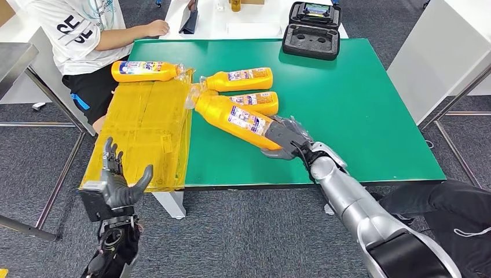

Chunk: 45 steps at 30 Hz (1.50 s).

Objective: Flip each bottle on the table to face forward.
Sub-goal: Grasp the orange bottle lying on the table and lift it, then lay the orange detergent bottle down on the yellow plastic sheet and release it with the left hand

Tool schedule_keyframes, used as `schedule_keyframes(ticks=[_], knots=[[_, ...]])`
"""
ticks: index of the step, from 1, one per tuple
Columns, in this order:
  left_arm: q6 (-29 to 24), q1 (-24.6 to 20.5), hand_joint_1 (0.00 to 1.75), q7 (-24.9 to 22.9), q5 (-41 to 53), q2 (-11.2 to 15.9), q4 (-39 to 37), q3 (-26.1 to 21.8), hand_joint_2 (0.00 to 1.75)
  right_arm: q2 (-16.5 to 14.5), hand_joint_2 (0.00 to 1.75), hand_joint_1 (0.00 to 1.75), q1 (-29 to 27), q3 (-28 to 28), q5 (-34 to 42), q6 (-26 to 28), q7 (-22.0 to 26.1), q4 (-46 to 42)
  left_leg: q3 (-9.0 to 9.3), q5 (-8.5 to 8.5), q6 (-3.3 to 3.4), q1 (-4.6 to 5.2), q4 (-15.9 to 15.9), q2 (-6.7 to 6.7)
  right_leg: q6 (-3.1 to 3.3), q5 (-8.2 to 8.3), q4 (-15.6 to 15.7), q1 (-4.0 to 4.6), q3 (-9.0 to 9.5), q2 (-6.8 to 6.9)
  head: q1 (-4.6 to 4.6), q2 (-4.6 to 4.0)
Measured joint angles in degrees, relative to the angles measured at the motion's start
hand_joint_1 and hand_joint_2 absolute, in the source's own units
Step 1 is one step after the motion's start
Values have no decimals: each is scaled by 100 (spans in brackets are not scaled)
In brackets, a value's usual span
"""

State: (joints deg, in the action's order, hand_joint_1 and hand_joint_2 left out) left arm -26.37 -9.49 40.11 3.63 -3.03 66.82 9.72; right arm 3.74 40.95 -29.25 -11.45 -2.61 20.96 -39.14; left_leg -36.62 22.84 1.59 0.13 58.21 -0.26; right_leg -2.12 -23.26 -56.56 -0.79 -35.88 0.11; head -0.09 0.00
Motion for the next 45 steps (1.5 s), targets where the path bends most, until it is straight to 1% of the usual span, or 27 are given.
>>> schedule_keyframes(ticks=[5,7,11,15,19,23,29,45], knots=[[730,189,0,-90,-224,-14,344,-85,175,-142,175,175,-464,297,102,-7,694,-317,0,3,-2,0,0,0,0,-1,1,0,-1,0,0,0],[930,216,0,-113,-276,-34,390,-84,175,-232,175,174,-685,359,102,-56,988,-459,0,4,-3,0,0,1,1,-1,1,1,-2,-1,0,0],[1032,225,0,-84,-354,-88,401,-60,175,-470,175,172,-1049,386,-14,-87,1433,-629,0,4,-4,-3,-2,2,2,-2,1,3,-3,-2,-1,0],[1032,225,0,-50,-382,-154,403,-20,175,-791,175,172,-1265,308,-228,-65,1680,-644,0,3,-5,-5,-2,3,2,-2,0,4,-5,-2,0,0],[1093,219,0,-67,-326,-198,416,73,175,-1073,175,172,-1362,179,-308,-82,1755,-624,0,3,-5,-5,-2,1,3,-3,0,4,-6,-1,0,0],[1203,181,0,-124,-234,-220,426,158,175,-1192,175,173,-1446,144,-285,-40,1772,-615,0,3,-4,-2,-2,1,3,-3,1,1,-5,-1,1,0],[1400,166,0,-148,-121,-225,462,226,175,-1199,175,173,-1543,194,-202,-30,1779,-616,0,4,-4,1,-2,1,3,-2,2,-1,-5,-2,0,0],[1461,169,0,-154,-114,-225,492,280,175,-1198,175,175,-1564,268,-181,-34,1788,-619,0,4,-4,-1,-2,2,3,-3,1,0,-6,-2,0,0]])
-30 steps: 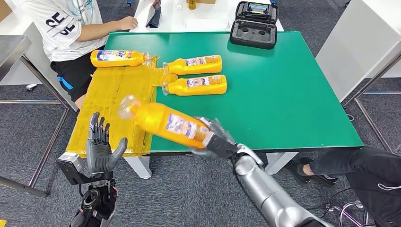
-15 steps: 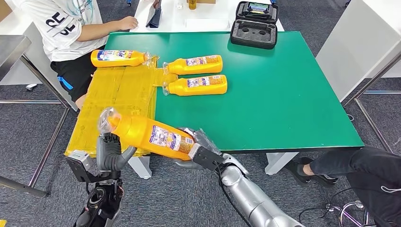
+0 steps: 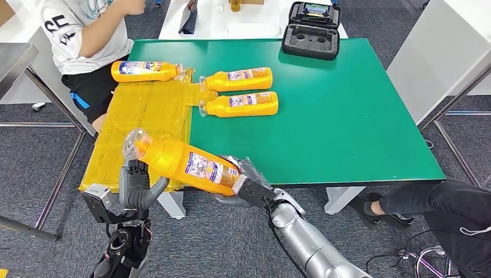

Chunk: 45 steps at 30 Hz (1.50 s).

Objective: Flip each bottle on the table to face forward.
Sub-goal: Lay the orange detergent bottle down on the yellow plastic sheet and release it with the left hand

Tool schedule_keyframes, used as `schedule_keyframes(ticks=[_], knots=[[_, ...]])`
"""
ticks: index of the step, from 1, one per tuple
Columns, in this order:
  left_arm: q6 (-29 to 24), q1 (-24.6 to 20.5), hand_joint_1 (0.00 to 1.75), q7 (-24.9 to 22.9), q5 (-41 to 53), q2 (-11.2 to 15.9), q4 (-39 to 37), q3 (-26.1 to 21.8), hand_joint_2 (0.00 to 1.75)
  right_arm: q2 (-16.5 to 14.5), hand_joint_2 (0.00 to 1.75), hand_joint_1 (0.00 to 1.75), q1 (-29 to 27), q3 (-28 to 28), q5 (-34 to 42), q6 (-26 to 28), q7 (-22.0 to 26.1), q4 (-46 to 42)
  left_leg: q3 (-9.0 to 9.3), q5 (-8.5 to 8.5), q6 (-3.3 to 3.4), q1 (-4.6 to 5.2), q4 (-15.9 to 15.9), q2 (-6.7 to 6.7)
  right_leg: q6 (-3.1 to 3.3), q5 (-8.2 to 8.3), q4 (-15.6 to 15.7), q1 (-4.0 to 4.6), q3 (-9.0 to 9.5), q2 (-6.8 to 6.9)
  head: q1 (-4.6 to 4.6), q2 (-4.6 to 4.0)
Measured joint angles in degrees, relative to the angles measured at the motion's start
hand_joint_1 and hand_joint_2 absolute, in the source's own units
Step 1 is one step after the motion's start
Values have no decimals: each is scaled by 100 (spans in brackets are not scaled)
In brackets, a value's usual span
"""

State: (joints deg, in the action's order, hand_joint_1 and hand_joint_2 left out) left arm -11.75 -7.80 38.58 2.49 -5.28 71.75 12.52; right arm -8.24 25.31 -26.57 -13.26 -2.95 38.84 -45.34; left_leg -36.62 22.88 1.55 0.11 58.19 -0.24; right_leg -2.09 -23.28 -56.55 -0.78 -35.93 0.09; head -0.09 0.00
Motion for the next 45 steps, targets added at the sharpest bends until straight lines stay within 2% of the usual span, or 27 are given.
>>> schedule_keyframes(ticks=[8,14,27,36,40,45], knots=[[163,-3,0,-41,94,-3,-25,-1,175,47,175,173,-97,257,47,-43,34,-247,0,0,0,0,0,0,0,0,0,0,0,0,0,0],[244,-163,0,33,157,-52,-343,-2,175,25,175,174,-215,288,-53,-205,-24,-347,0,0,0,-1,0,0,0,0,0,1,0,0,1,0],[1299,-225,0,40,-1,-169,-664,133,175,-80,175,173,-268,290,-11,-421,21,-326,-1,1,0,1,0,0,0,0,0,0,-1,0,0,0],[2632,-279,0,120,-336,-179,-670,318,175,-137,175,172,-326,310,-35,-512,86,-250,0,0,0,0,0,0,0,0,0,0,-1,0,1,0],[2849,-345,0,149,-216,-178,-669,381,175,-138,175,173,-392,339,-101,-560,63,-251,0,0,0,0,0,0,0,0,0,0,-1,0,1,0],[2850,-382,0,158,1,-178,-668,484,175,-146,175,172,-445,360,-155,-577,63,-251,0,0,0,0,0,0,0,0,0,0,-1,0,0,0]])
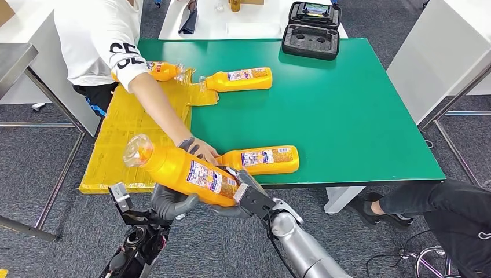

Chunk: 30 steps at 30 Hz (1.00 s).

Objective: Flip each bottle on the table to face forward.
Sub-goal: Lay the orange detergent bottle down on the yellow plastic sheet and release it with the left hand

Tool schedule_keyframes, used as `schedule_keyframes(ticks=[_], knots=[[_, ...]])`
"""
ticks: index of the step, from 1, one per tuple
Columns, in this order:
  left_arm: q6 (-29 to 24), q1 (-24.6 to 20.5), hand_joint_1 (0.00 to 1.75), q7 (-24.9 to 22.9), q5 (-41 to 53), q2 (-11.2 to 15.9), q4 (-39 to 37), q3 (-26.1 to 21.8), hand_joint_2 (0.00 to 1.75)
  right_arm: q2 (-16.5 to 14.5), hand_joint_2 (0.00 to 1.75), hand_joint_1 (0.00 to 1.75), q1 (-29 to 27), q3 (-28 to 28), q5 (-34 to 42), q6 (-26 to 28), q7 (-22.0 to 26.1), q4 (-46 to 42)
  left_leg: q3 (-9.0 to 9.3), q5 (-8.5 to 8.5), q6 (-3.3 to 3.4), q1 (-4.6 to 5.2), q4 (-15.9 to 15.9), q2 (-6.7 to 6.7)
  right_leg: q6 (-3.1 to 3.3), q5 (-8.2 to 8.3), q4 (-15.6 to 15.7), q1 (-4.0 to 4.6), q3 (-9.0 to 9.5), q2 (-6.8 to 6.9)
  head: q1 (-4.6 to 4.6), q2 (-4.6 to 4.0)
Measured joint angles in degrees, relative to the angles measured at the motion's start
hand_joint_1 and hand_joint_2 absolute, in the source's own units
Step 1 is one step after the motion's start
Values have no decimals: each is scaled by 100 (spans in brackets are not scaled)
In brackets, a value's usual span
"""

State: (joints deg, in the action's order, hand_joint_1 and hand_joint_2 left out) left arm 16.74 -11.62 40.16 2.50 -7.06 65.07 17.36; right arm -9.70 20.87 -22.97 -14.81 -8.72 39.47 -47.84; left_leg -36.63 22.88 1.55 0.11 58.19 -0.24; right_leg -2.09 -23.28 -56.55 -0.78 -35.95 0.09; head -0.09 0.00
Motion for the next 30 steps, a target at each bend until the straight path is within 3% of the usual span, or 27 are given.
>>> schedule_keyframes(ticks=[10,26,27,30], knots=[[-286,-43,0,1,311,0,-4,49,175,-16,175,173,-17,11,-61,-59,-15,30,0,0,0,-1,0,0,0,0,0,1,0,0,0,0],[-320,-68,4,1,374,0,-37,100,175,-33,175,172,-16,13,-98,-74,-20,85,0,0,0,0,0,0,0,0,0,0,0,0,0,0],[-305,-67,16,-1,375,0,-37,100,175,-34,175,171,-17,13,-114,-73,-24,86,0,0,0,-1,0,0,0,0,0,0,0,0,0,0],[-197,-67,129,-24,335,0,-37,99,175,-42,175,171,-22,13,-161,-67,-48,87,0,0,0,-1,0,0,0,0,0,0,0,0,0,0]])
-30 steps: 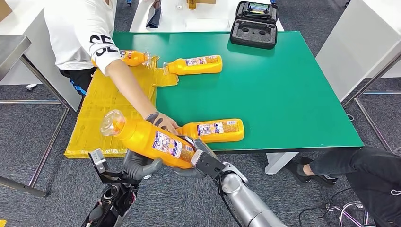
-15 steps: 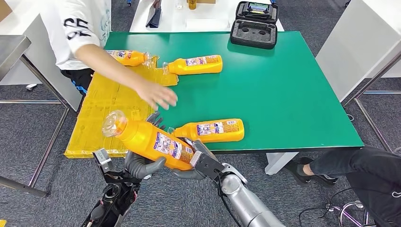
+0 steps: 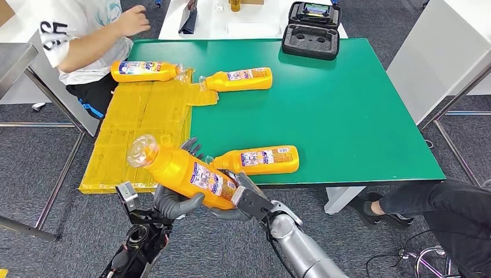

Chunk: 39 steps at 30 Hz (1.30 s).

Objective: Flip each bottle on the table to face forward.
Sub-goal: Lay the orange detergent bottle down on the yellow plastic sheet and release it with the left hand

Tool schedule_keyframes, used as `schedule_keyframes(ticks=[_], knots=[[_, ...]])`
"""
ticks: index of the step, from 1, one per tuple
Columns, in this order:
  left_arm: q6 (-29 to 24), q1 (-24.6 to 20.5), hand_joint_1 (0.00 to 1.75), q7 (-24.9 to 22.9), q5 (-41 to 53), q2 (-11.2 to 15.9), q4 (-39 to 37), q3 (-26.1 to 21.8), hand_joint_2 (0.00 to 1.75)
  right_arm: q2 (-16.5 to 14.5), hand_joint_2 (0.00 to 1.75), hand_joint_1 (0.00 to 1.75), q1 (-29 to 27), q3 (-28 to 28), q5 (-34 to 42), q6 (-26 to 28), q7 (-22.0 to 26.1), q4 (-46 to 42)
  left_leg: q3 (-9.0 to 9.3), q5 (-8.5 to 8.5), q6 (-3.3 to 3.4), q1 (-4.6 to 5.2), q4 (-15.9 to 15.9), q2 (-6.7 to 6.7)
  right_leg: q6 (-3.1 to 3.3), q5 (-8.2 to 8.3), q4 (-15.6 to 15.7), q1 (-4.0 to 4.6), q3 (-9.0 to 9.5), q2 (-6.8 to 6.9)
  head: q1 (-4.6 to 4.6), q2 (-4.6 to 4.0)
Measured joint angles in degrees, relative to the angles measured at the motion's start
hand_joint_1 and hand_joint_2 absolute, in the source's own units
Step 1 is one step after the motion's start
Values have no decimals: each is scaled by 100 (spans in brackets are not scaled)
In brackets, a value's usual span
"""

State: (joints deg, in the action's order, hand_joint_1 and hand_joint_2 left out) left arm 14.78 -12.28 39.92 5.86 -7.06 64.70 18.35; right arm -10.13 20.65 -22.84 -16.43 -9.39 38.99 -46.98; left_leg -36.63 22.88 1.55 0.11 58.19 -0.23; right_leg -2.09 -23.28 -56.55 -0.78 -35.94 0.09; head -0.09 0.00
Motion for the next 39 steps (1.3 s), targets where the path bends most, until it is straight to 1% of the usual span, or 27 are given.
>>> schedule_keyframes(ticks=[1,2,3,5,7,13,15,16,17,19,20,21,24,28,35,39], knots=[[76,1,161,-12,-59,0,0,-1,175,-2,175,172,-1,0,-12,1,-9,0,0,0,0,0,0,0,0,0,0,0,0,0,0,0],[186,3,170,-23,-150,0,0,-2,175,-4,175,172,-2,0,-25,4,-15,0,0,0,0,0,0,0,0,0,0,0,0,0,0,0],[313,5,175,-36,-253,0,0,-3,175,-5,175,172,-2,0,-39,7,-21,0,0,0,0,0,0,0,0,0,0,0,0,0,0,0],[550,8,175,-69,-426,2,0,-9,175,-6,175,172,-2,0,-67,12,-25,2,0,0,0,0,0,0,0,0,0,0,0,0,0,0],[670,10,175,-102,-496,8,0,-19,175,-6,175,171,-3,0,-84,13,-28,8,0,0,0,0,0,0,0,0,0,0,0,0,0,0],[704,13,175,-166,-502,20,0,-26,175,-6,175,170,-4,1,-91,30,-16,52,0,0,0,0,0,0,0,0,0,0,0,0,0,0],[717,12,175,-192,-502,20,0,-30,175,-6,175,161,-14,2,-92,52,-15,57,0,0,0,0,0,0,0,0,0,0,0,0,0,0],[728,11,175,-204,-503,20,0,-32,175,-6,175,143,-24,4,-93,68,-15,57,0,0,0,0,0,0,0,0,0,0,0,0,0,0],[741,11,175,-212,-503,21,0,-36,175,-6,175,109,-35,7,-93,84,-15,57,0,0,0,0,0,0,0,0,0,0,0,0,0,0],[755,8,175,-224,-500,22,-1,-48,175,-6,175,32,-54,12,-98,107,-16,57,0,0,0,0,0,0,0,0,0,0,-1,0,-1,0],[756,4,175,-227,-492,22,-2,-53,175,-6,175,7,-63,15,-102,115,-22,57,0,0,0,0,0,0,0,0,0,0,-1,0,-1,0],[751,-1,175,-231,-482,22,-8,-57,175,-6,131,0,-72,25,-104,132,-33,56,0,0,0,0,0,0,0,0,0,0,-1,0,-1,0],[716,-13,175,-235,-462,21,-36,-58,175,-8,0,0,-113,80,-92,226,-91,23,0,0,0,0,0,0,0,0,0,0,0,0,-1,0],[658,-44,175,-239,-465,17,-54,-58,175,-15,0,0,-233,181,-22,326,-124,-143,0,0,0,0,0,0,0,0,0,0,0,0,0,0],[522,-85,175,-312,-506,19,-60,-104,175,-13,0,0,-391,312,109,338,-139,-568,-1,0,0,0,0,0,0,0,0,0,0,0,0,0],[297,-93,175,-389,-478,22,-75,-179,175,-1,0,0,-412,334,133,361,-155,-761,0,0,0,0,0,0,0,0,0,0,-1,0,0,0]])
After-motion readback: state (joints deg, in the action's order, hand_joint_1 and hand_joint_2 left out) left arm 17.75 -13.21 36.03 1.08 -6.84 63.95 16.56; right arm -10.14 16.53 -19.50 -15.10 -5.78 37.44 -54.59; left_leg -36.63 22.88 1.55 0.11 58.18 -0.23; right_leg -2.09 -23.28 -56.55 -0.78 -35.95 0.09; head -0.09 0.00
